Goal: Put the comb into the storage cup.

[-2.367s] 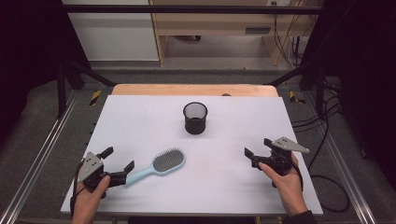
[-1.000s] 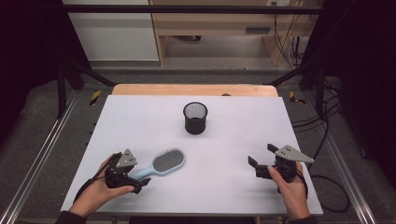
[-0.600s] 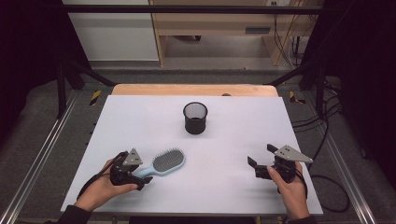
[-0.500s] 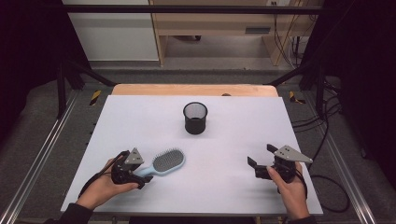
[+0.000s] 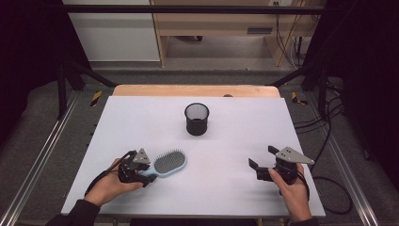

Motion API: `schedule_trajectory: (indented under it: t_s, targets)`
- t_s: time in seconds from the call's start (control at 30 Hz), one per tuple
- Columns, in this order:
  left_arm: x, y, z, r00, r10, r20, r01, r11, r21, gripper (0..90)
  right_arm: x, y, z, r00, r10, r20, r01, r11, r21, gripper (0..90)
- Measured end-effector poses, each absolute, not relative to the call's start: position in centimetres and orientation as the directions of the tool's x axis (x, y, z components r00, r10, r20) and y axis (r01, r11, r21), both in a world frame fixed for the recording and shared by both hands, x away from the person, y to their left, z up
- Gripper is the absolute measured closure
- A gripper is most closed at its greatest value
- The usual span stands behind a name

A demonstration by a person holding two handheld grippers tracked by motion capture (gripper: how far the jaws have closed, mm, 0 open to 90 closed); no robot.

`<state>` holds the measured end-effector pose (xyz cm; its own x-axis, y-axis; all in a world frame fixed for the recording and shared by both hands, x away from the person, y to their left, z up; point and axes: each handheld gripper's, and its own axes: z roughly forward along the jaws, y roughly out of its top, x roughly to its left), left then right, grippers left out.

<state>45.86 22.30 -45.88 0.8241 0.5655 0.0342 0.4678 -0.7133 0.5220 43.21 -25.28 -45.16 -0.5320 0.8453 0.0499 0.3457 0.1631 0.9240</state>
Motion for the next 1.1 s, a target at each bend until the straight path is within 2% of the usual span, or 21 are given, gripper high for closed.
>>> schedule_trajectory:
  t_s: [0.23, 0.4, 0.53, 0.63, 1.1]
  targets:
    - [46.1, 21.9, -45.8, 0.833, 0.553, 0.016, 0.471, -0.724, 0.504, 53.9, 43.2, -25.3, -45.2, -0.535, 0.843, 0.051, 0.347, 0.164, 0.924, 7.3]
    - [46.5, 21.8, -45.6, 0.81, 0.586, -0.008, 0.517, -0.709, 0.48, 58.3, 43.2, -25.2, -45.2, -0.538, 0.842, 0.051, 0.348, 0.167, 0.922, 7.4]
    - [46.5, 21.5, -45.5, 0.819, 0.573, 0.016, 0.5, -0.727, 0.47, 61.6, 43.2, -25.2, -45.2, -0.539, 0.841, 0.052, 0.349, 0.167, 0.922, 7.4]
    - [46.2, 21.4, -45.6, 0.826, 0.563, 0.024, 0.486, -0.734, 0.474, 67.4, 43.2, -25.2, -45.2, -0.539, 0.84, 0.053, 0.35, 0.167, 0.922, 7.4]
    - [45.4, 21.4, -45.7, 0.825, 0.56, 0.072, 0.45, -0.729, 0.516, 69.7, 43.2, -25.2, -45.2, -0.542, 0.839, 0.055, 0.351, 0.166, 0.921, 7.4]
